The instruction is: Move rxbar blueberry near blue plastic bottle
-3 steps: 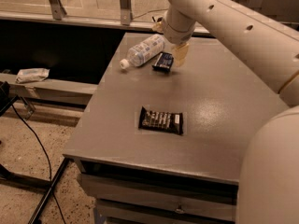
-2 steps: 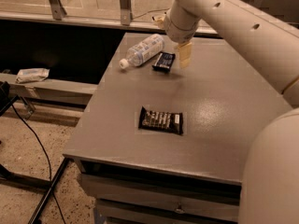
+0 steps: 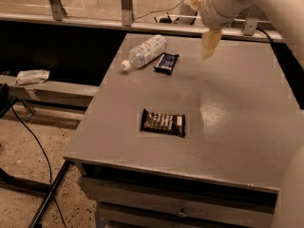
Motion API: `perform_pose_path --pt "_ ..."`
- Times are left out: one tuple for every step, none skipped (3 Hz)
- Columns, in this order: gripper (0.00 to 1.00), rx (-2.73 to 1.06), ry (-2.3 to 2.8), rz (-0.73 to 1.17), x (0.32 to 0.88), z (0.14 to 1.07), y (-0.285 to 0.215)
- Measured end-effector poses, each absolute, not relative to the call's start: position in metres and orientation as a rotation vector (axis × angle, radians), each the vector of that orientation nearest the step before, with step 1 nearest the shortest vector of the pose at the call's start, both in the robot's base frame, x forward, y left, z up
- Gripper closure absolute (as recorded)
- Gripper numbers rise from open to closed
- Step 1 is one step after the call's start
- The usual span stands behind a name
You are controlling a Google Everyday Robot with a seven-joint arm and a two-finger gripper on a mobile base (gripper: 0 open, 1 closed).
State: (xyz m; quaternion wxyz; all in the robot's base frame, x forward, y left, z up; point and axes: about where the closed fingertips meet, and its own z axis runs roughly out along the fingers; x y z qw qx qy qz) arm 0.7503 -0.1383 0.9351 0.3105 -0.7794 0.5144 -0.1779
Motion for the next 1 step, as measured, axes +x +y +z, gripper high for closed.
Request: perform_pose_path --pt "0.00 -2.055 1.364 -0.466 0.7500 0.9330 -0.1415"
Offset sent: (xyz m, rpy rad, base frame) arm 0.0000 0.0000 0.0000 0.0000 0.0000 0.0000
